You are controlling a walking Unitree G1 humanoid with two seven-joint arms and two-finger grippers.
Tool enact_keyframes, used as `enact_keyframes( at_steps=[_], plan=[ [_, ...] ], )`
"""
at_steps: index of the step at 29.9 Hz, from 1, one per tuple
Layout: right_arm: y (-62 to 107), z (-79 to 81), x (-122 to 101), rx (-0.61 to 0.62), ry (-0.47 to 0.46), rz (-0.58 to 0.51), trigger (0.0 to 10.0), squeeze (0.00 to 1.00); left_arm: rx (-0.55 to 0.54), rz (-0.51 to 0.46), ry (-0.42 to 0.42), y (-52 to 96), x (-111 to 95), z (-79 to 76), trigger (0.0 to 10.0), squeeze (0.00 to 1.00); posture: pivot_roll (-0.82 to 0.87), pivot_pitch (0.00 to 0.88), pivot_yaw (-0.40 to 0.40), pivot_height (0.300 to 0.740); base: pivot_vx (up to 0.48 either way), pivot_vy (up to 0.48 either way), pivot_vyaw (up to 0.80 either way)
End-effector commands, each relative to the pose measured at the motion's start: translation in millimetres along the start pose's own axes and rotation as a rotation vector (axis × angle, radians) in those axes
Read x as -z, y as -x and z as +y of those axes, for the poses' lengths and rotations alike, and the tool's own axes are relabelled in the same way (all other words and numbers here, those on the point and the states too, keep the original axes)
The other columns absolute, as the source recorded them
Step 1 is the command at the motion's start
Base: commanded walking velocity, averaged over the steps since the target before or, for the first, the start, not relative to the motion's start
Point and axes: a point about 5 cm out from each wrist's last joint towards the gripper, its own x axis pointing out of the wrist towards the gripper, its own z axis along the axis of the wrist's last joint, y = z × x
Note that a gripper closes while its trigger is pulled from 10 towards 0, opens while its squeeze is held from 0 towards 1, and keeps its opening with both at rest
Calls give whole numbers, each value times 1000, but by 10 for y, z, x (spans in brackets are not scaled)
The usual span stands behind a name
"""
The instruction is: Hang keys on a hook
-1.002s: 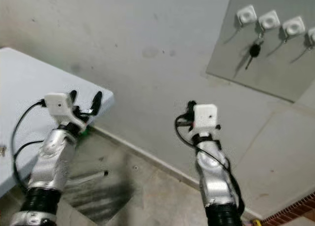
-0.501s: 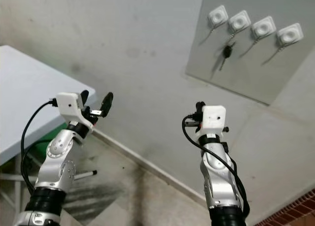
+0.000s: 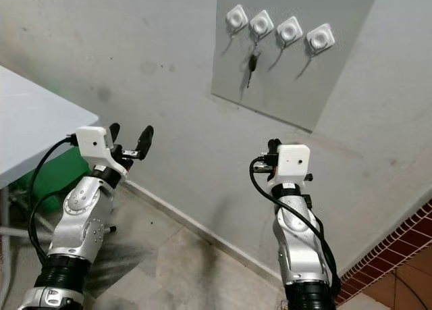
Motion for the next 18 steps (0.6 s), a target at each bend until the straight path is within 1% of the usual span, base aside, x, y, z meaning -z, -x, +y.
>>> enact_keyframes(
  at_steps=[1,18],
  plan=[
    [-33,-23,-45,4,-1,-11,10000,0,-1,-7,-13,-20,-30,4,10000,0,-22,0,-28,740,0,0,-712],
    [-34,-42,-45,13,-4,-7,10000,0,-6,2,2,-45,-27,10,10000,0,-28,0,-23,740,0,0,-714]
  ],
)
